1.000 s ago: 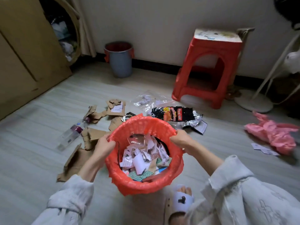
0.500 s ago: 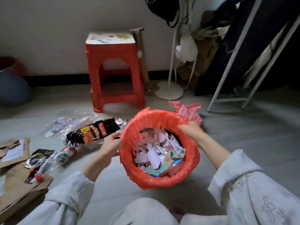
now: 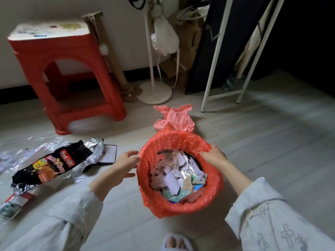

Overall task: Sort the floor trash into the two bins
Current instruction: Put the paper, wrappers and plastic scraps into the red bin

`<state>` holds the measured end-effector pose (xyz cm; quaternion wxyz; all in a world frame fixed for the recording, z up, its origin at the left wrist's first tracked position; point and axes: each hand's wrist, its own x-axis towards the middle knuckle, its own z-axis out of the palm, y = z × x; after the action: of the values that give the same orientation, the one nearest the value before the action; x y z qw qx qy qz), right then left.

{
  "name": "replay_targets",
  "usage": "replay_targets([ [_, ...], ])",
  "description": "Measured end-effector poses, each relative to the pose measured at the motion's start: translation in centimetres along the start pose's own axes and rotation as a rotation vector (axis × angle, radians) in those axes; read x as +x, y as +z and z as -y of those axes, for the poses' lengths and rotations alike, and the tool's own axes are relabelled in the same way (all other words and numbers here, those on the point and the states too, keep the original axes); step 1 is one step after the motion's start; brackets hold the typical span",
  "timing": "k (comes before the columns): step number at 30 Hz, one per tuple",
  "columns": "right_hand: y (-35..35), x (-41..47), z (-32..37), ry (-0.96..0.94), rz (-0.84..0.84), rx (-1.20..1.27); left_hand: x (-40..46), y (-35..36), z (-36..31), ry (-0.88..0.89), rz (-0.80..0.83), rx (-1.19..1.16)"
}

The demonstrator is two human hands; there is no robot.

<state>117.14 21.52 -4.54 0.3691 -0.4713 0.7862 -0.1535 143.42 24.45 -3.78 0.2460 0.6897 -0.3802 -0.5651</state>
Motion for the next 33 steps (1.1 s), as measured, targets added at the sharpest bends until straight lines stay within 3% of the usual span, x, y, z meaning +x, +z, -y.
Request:
replay_targets([
  [8, -3.1, -6.9, 3.2, -0.299, 0.006, -0.064, -4.9, -0.2, -5.8, 0.252, 0.020, 0.376],
  [18, -7.3, -11.8, 5.5, -0.532, -0.060, -0.228, -9.3, 0.1, -9.0, 0.545, -0.038, 0.527],
  [24, -5.9, -5.6, 6.0, -0.505, -0.067, -0.229, -2.3, -0.7, -9.3, 0.542, -0.070, 0.633],
  [29, -4.9, 4.7, 6.9, -0.464, -0.015, -0.259, 8.8, 0.1, -9.4, 0.469, -0.012, 0.703],
  [33, -2.5, 15.0, 6.7, -0.418, 0.025, -0.280, 18.5, 1.9, -9.4, 0.373, 0.020, 0.565],
])
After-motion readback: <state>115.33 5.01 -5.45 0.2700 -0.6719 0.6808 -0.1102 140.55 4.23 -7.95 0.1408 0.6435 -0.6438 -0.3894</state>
